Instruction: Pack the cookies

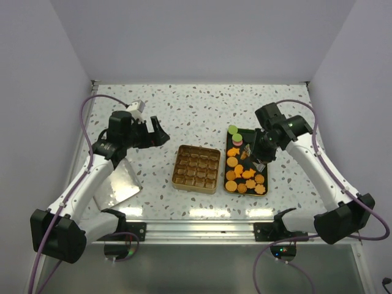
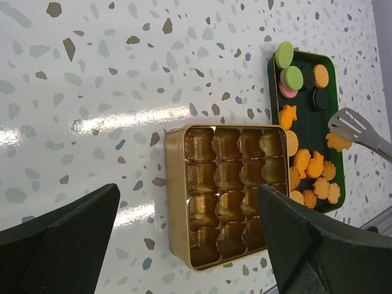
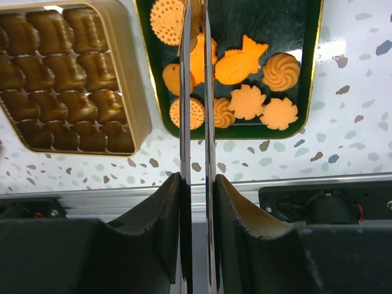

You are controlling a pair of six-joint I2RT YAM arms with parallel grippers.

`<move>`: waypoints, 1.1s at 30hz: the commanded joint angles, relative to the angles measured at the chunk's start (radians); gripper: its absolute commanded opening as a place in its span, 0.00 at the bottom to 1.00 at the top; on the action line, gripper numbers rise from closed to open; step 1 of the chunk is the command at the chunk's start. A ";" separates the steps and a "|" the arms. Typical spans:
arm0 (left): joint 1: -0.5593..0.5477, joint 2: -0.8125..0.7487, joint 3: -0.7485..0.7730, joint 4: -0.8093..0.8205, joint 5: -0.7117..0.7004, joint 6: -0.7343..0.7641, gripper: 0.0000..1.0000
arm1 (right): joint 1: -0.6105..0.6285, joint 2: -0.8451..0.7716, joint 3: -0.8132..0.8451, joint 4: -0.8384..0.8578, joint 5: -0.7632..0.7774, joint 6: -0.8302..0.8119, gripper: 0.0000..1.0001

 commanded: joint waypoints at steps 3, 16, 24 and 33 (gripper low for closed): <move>-0.006 -0.007 0.029 0.021 -0.021 0.006 1.00 | 0.000 0.017 0.134 -0.047 0.005 0.003 0.18; -0.004 -0.050 0.085 -0.115 -0.207 0.015 1.00 | 0.153 0.167 0.383 0.009 -0.097 0.088 0.16; -0.003 -0.104 0.068 -0.164 -0.239 -0.028 1.00 | 0.314 0.279 0.441 0.067 -0.075 0.116 0.15; -0.003 -0.161 0.037 -0.200 -0.237 -0.019 1.00 | 0.399 0.452 0.542 0.086 -0.044 0.073 0.15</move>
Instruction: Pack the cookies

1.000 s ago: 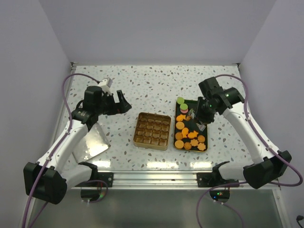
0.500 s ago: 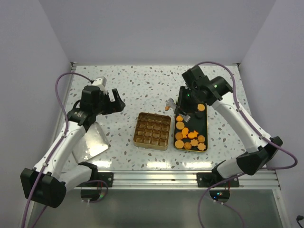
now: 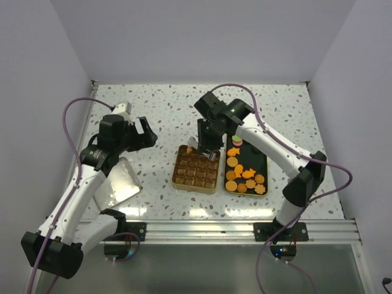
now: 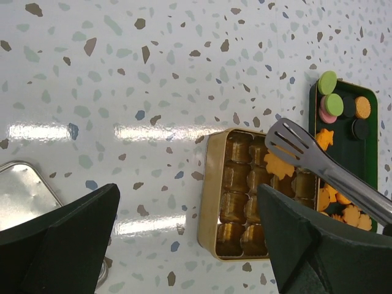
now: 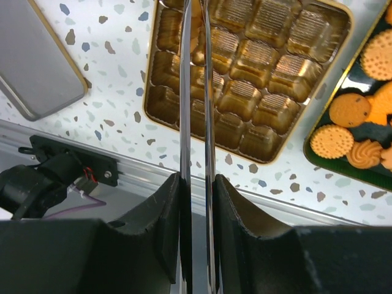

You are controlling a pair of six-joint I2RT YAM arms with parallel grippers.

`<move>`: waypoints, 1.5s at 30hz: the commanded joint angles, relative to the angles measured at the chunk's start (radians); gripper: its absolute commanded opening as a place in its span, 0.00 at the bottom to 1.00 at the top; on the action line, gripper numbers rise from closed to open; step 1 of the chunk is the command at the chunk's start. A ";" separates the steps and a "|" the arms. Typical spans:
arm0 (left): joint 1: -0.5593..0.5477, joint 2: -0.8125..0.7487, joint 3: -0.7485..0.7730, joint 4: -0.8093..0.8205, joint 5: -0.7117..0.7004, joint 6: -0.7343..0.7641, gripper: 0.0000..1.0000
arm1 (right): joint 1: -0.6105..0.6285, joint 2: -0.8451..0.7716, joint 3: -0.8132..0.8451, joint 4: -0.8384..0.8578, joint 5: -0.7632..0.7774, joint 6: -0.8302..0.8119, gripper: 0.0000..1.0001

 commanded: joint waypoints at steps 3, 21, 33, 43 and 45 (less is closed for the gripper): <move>-0.003 -0.055 -0.021 -0.021 -0.013 -0.013 1.00 | 0.022 0.069 0.107 0.029 0.016 -0.031 0.15; -0.003 -0.060 -0.030 -0.016 -0.008 -0.011 1.00 | 0.028 0.193 0.179 0.016 0.089 -0.095 0.16; -0.003 -0.041 -0.026 -0.002 -0.004 -0.005 1.00 | 0.034 0.187 0.163 0.020 0.082 -0.100 0.25; -0.003 -0.032 -0.030 0.013 0.000 -0.008 1.00 | 0.042 0.189 0.165 0.021 0.080 -0.100 0.37; -0.004 -0.032 -0.030 0.013 0.000 -0.008 1.00 | 0.040 0.192 0.167 0.021 0.080 -0.101 0.39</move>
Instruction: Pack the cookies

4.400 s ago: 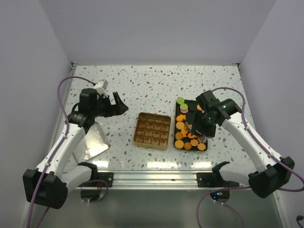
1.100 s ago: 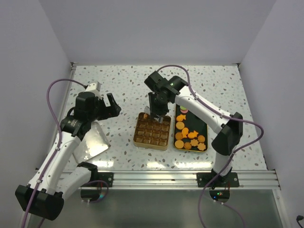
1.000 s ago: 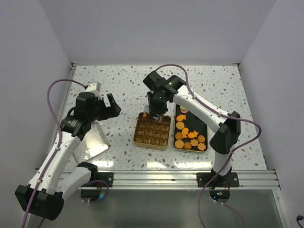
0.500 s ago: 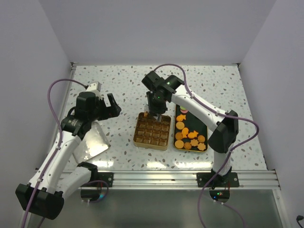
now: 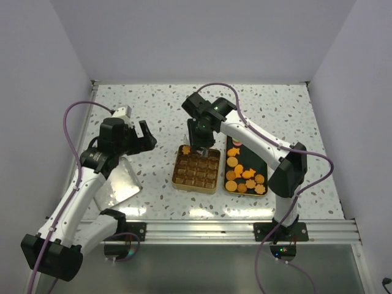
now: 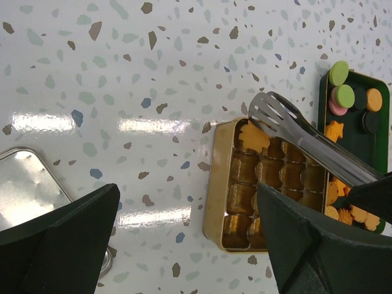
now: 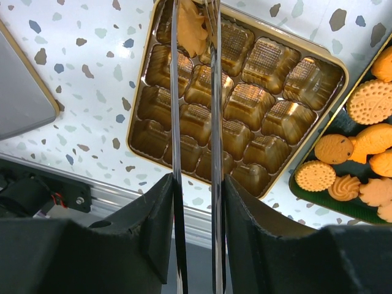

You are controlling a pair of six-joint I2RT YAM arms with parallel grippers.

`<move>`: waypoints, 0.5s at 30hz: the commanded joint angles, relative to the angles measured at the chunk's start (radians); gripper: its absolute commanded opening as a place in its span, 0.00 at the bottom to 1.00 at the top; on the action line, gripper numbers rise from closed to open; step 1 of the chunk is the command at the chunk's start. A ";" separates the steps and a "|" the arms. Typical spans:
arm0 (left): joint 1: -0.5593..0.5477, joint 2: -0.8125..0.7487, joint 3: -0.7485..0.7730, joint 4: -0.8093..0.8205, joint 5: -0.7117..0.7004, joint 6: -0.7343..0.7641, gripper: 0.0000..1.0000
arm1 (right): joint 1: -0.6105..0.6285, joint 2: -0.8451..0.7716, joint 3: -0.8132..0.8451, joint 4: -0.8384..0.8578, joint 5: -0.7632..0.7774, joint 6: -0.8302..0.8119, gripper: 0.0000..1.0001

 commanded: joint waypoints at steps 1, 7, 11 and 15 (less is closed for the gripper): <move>-0.003 -0.002 0.001 0.040 0.006 -0.009 1.00 | 0.006 -0.005 0.033 0.010 0.002 -0.009 0.38; -0.003 -0.004 0.002 0.039 0.005 -0.009 1.00 | 0.006 -0.006 0.048 0.001 0.017 -0.012 0.38; -0.003 -0.004 0.001 0.042 0.005 -0.008 1.00 | 0.005 -0.017 0.048 0.013 0.000 -0.010 0.38; -0.003 0.004 0.004 0.045 0.006 -0.006 1.00 | 0.006 -0.025 0.048 0.036 -0.038 0.011 0.37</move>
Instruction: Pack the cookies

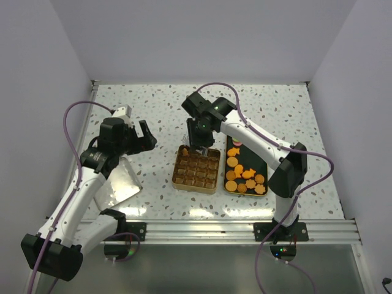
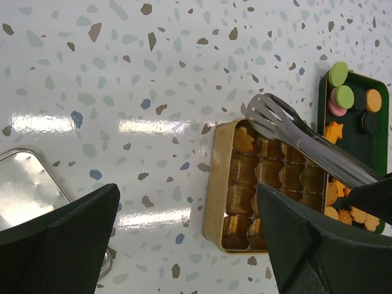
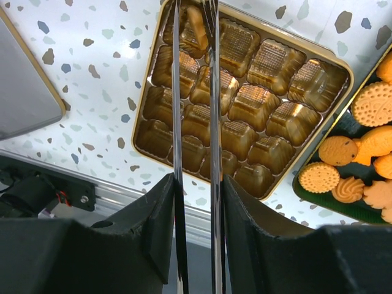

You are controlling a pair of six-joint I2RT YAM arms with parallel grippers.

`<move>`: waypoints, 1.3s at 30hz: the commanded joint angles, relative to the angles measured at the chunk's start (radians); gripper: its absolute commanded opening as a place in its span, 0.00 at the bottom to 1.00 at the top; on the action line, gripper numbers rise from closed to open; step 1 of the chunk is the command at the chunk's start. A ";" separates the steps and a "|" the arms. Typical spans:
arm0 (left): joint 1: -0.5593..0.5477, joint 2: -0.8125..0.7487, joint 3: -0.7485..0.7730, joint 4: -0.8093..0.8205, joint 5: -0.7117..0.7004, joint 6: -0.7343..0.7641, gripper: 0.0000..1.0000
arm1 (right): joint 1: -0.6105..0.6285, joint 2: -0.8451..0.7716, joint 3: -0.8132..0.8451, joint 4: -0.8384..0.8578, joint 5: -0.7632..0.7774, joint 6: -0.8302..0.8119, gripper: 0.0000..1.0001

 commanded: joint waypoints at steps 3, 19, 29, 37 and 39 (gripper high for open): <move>-0.003 0.006 0.005 0.043 0.009 -0.006 1.00 | 0.010 -0.029 0.033 0.041 -0.036 0.017 0.37; -0.003 0.003 0.018 0.043 0.018 0.001 1.00 | 0.000 -0.236 -0.015 -0.083 0.135 0.011 0.35; -0.003 0.043 0.039 0.070 0.055 0.018 1.00 | -0.046 -0.624 -0.474 -0.141 0.206 0.109 0.36; -0.004 0.080 0.048 0.095 0.097 0.030 1.00 | -0.064 -0.732 -0.637 -0.213 0.224 0.169 0.36; -0.004 0.085 0.048 0.098 0.100 0.038 1.00 | -0.064 -0.753 -0.670 -0.215 0.206 0.186 0.36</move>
